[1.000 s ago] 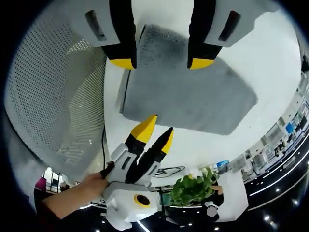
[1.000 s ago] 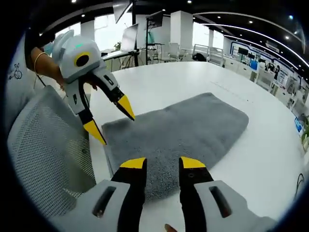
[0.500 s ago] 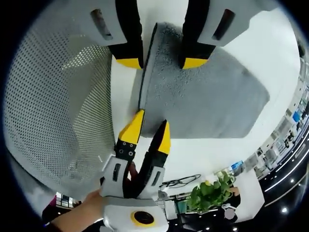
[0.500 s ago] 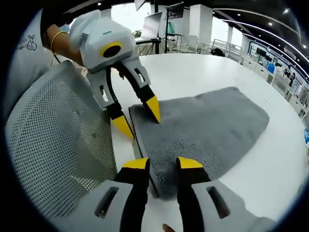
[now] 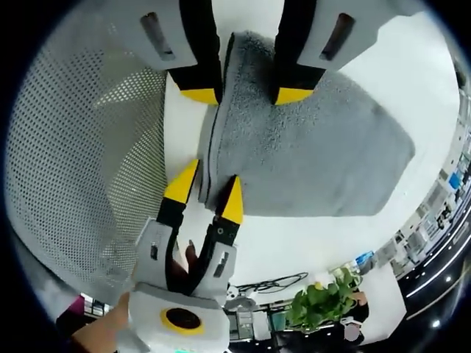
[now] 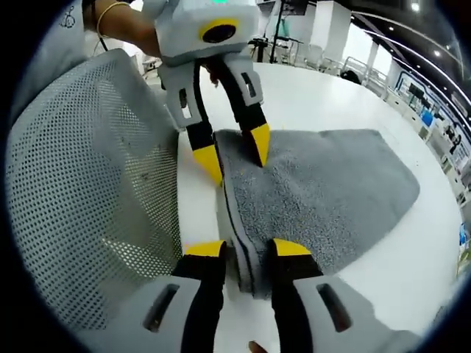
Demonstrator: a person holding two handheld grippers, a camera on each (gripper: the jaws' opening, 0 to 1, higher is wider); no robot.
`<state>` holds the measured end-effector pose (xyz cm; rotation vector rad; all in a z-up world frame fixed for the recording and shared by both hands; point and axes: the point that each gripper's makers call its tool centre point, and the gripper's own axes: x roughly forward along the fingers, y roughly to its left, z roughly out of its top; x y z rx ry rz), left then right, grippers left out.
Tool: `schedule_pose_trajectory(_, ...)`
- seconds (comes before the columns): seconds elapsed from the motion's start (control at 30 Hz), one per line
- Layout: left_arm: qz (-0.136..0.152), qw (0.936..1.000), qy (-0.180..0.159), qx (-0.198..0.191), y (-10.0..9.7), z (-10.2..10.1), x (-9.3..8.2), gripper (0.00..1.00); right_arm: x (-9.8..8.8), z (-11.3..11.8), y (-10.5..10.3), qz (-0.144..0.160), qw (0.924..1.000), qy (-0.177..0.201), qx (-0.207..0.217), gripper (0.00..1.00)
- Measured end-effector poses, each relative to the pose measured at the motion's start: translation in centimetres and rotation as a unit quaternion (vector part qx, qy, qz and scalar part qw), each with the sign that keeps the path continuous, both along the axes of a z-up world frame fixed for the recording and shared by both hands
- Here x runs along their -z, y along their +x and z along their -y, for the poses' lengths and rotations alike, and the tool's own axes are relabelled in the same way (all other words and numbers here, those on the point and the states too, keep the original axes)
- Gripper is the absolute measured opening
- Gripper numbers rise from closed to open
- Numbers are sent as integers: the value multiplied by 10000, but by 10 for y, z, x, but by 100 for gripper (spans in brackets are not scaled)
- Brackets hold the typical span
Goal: Fold the towel on the table until its edges align and the towel forms a compact rectangular stack.
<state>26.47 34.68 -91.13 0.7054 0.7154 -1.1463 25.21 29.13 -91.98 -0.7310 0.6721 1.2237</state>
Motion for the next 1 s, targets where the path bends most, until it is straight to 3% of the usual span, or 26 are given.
schedule_pose_trajectory(0.17,-57,9995,284,119,2,0,2,22,0,0,1,28,10000,-51,-55,18)
schedule_pose_trajectory(0.3,131,9979,532,341,8,-1,1,15,2,0,5,142,9997,-173,-94,12)
schedule_pose_trajectory(0.53,-22,9989,376,272,10,-3,1,11,2,-3,10,209,9983,-456,-289,6)
schedule_pose_trajectory(0.77,-364,9990,218,120,13,-3,0,9,1,-4,14,-446,9989,-172,-1,6)
schedule_pose_trajectory(0.9,-847,9960,-189,-210,14,-4,0,9,1,-5,15,-862,9959,-7,261,5)
schedule_pose_trajectory(1.0,-1017,9931,-451,-366,16,-5,1,8,2,-6,18,-894,9957,27,260,5)
